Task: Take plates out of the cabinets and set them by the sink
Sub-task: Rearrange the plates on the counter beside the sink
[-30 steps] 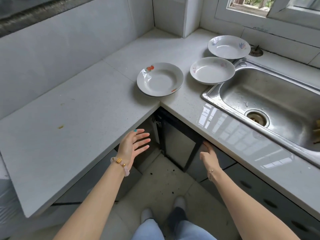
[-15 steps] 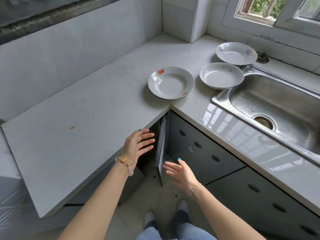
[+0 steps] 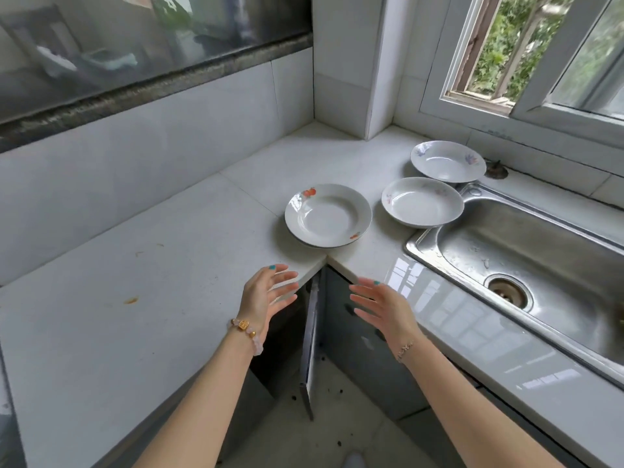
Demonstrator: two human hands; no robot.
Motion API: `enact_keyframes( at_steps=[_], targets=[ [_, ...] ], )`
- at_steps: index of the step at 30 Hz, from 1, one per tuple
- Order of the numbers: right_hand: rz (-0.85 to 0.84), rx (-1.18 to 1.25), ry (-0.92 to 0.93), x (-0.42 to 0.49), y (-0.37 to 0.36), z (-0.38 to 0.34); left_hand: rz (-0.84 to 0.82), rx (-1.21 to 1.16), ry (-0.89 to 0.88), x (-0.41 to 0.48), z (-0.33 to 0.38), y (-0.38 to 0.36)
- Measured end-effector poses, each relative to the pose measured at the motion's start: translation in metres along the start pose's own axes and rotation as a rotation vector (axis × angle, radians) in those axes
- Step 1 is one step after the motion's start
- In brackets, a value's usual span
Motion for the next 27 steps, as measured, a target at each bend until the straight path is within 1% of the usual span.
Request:
enact_keyframes(
  at_steps=[4, 9, 15, 17, 19, 22, 27],
  targets=[
    [0.033, 0.025, 0.046, 0.024, 0.019, -0.039, 0.016, -0.011, -0.016, 0.018, 0.009, -0.015],
    [0.07, 0.011, 0.064, 0.049, 0.029, -0.066, 0.052, 0.028, -0.044, 0.045, 0.022, -0.024],
    [0.144, -0.072, 0.049, 0.09, 0.034, -0.086, 0.162, 0.172, -0.146, 0.099, 0.05, -0.025],
    [0.155, -0.097, 0.031, 0.102, 0.032, -0.091, 0.169, 0.209, -0.143, 0.119, 0.054, -0.025],
    [0.161, -0.094, 0.009, 0.111, 0.029, -0.095, 0.15, 0.237, -0.117, 0.138, 0.056, -0.027],
    [0.166, -0.087, -0.025, 0.126, 0.023, -0.099, 0.089, 0.339, -0.079, 0.164, 0.058, -0.035],
    [0.205, -0.068, -0.05, 0.145, 0.019, -0.098, -0.022, 0.42, 0.014, 0.187, 0.051, -0.042]
  ],
)
Point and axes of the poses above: each hand's wrist, its own x-axis towards the middle knuckle, its own y-axis out of the back of the hand, z = x × y, the point moved 7 cm from there along x, towards the middle knuckle, and after that the axes turned 7 degrees about -x, right-handed, at the moved point
